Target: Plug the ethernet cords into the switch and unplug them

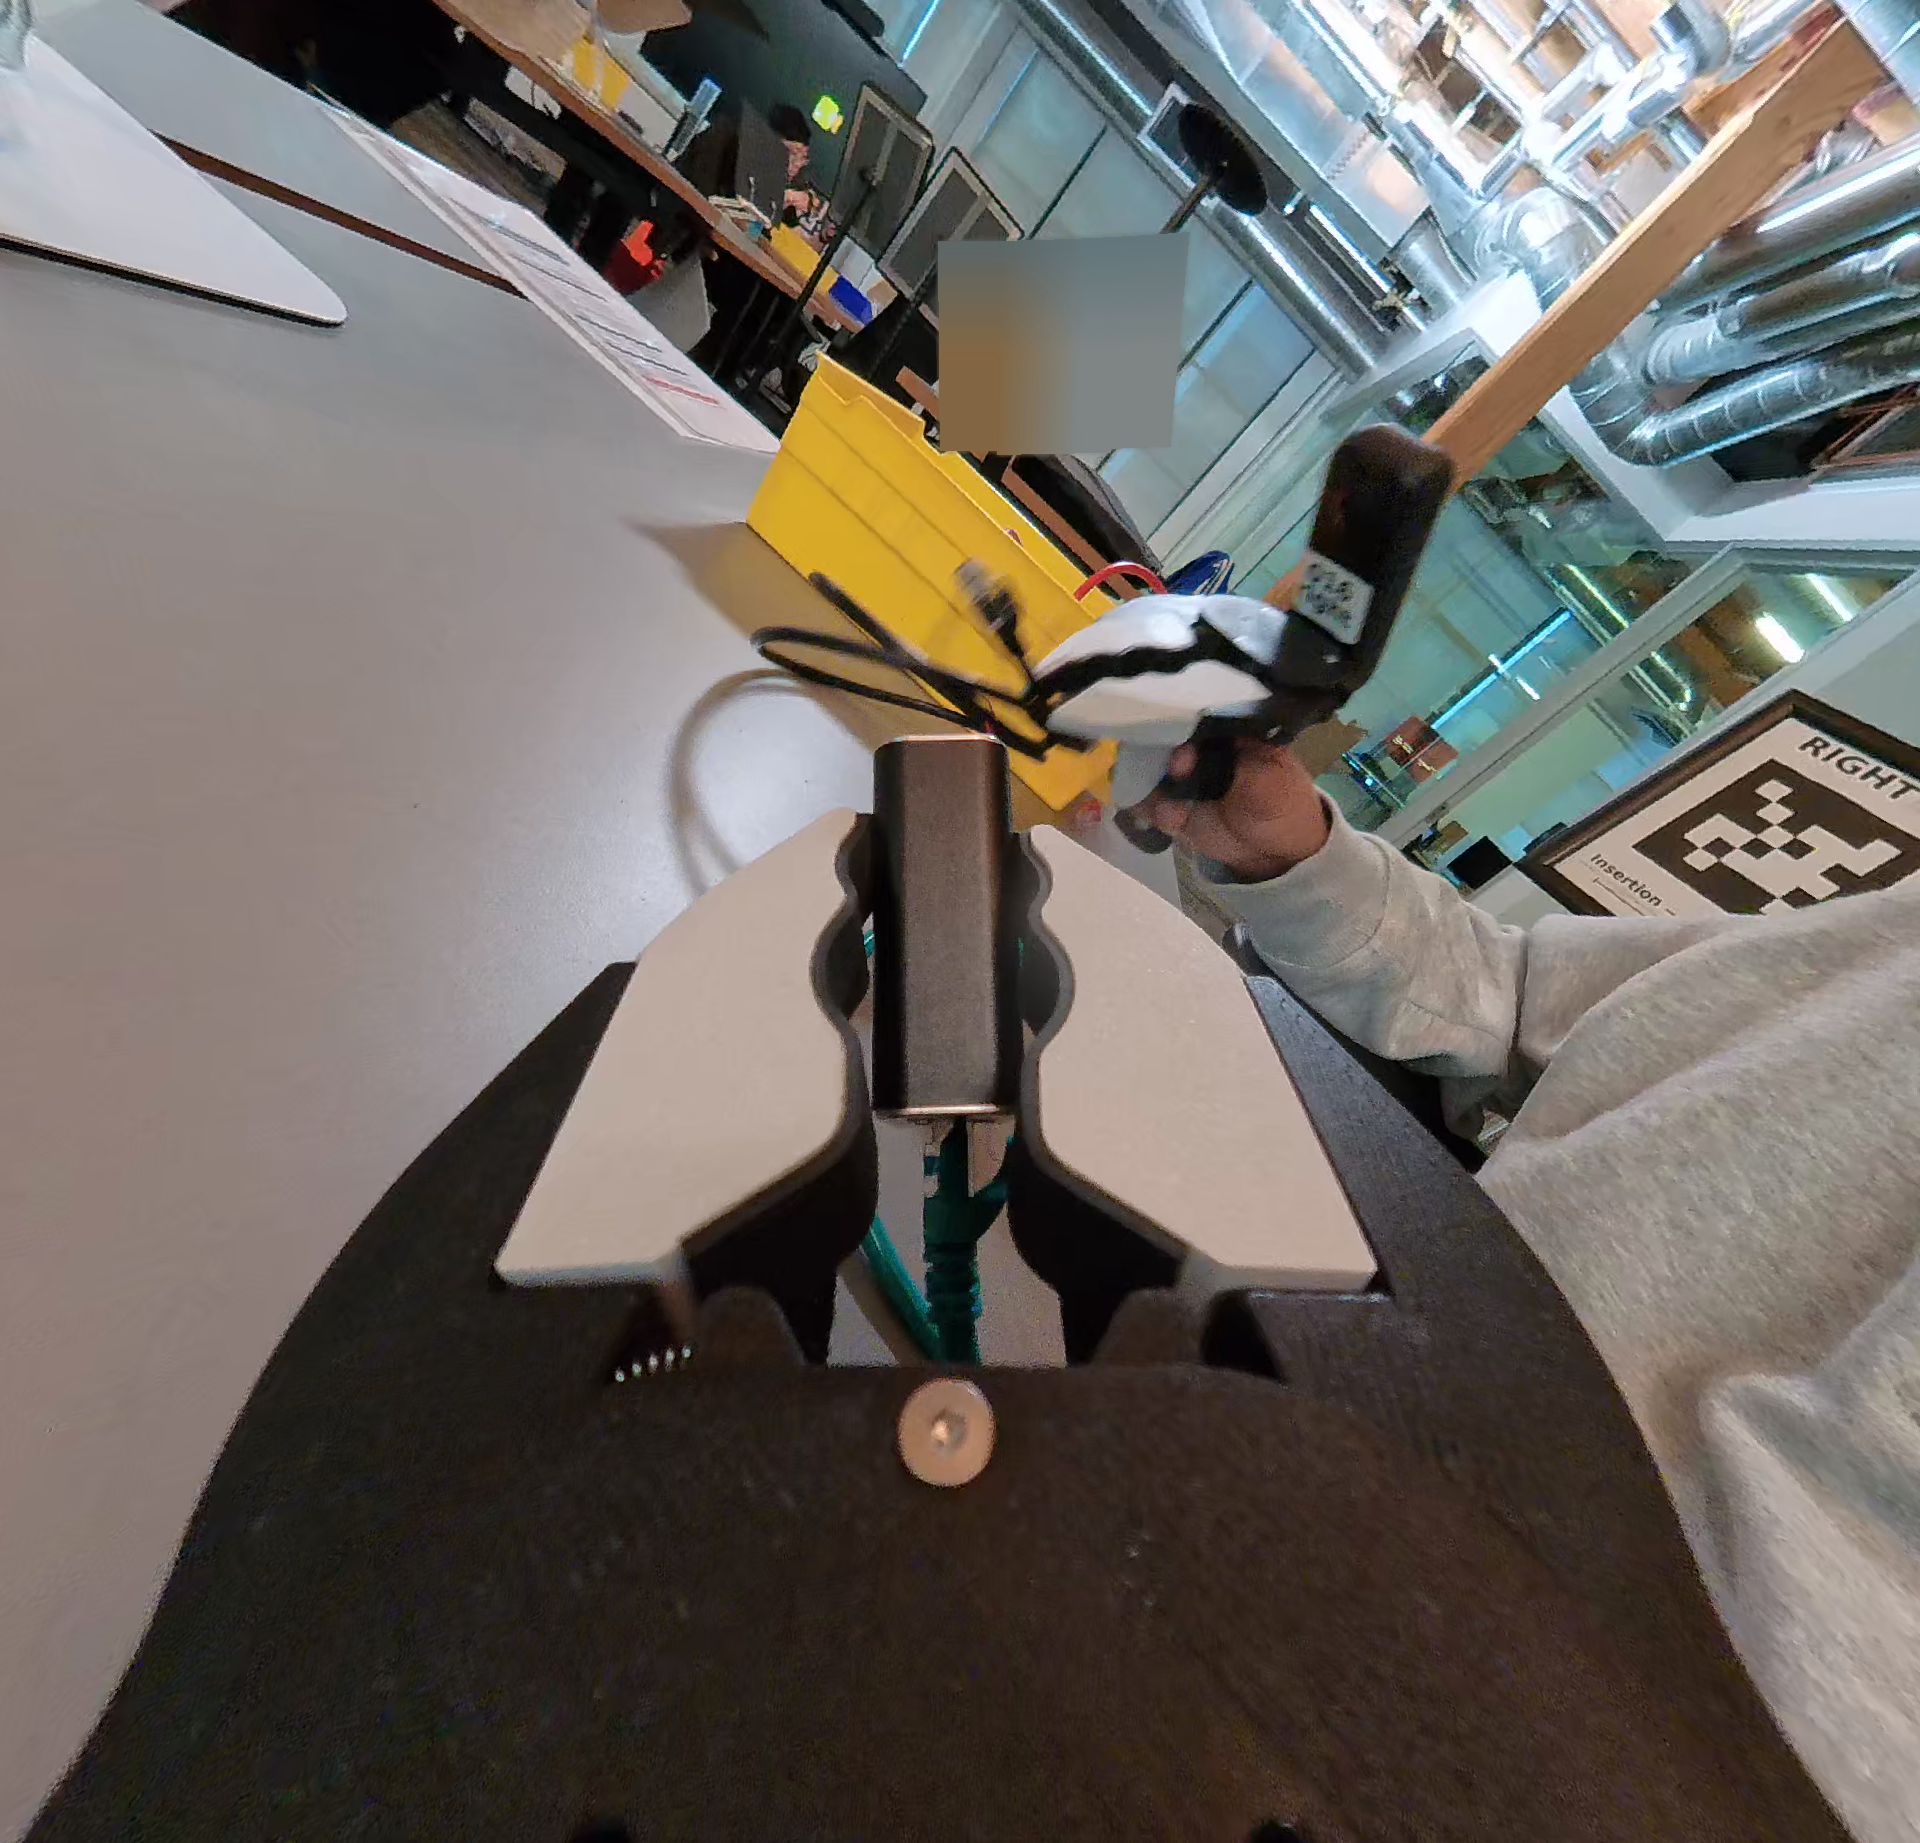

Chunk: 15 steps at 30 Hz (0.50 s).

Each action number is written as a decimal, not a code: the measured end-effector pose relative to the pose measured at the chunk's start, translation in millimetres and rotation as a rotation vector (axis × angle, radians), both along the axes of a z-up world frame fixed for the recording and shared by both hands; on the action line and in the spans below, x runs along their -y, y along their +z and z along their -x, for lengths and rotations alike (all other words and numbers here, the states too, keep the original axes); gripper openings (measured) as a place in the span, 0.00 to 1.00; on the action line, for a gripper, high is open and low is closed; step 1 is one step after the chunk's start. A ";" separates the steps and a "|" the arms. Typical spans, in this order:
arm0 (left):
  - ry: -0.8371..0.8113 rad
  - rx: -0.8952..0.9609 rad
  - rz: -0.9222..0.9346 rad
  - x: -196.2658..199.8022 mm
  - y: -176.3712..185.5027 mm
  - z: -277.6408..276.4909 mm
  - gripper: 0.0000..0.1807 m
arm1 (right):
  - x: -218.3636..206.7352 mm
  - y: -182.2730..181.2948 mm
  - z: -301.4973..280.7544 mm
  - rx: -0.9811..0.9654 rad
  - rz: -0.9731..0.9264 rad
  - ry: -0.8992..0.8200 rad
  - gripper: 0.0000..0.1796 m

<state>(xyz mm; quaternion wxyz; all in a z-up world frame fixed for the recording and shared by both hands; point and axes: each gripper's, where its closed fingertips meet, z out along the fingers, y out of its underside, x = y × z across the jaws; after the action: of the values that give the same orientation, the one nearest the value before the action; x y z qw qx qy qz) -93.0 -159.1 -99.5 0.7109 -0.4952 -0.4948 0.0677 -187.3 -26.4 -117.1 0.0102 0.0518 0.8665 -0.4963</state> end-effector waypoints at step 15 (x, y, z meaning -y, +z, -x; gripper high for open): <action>0.014 -0.014 -0.039 3.8 2.8 -1.4 0.13 | -125.3 168.1 27.9 -0.238 0.421 -0.270 0.03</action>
<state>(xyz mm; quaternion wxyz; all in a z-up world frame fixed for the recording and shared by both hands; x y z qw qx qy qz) -91.6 -162.9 -96.7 0.7235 -0.4772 -0.4944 0.0665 -215.2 98.9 51.1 -0.1472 0.1048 0.7247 -0.6650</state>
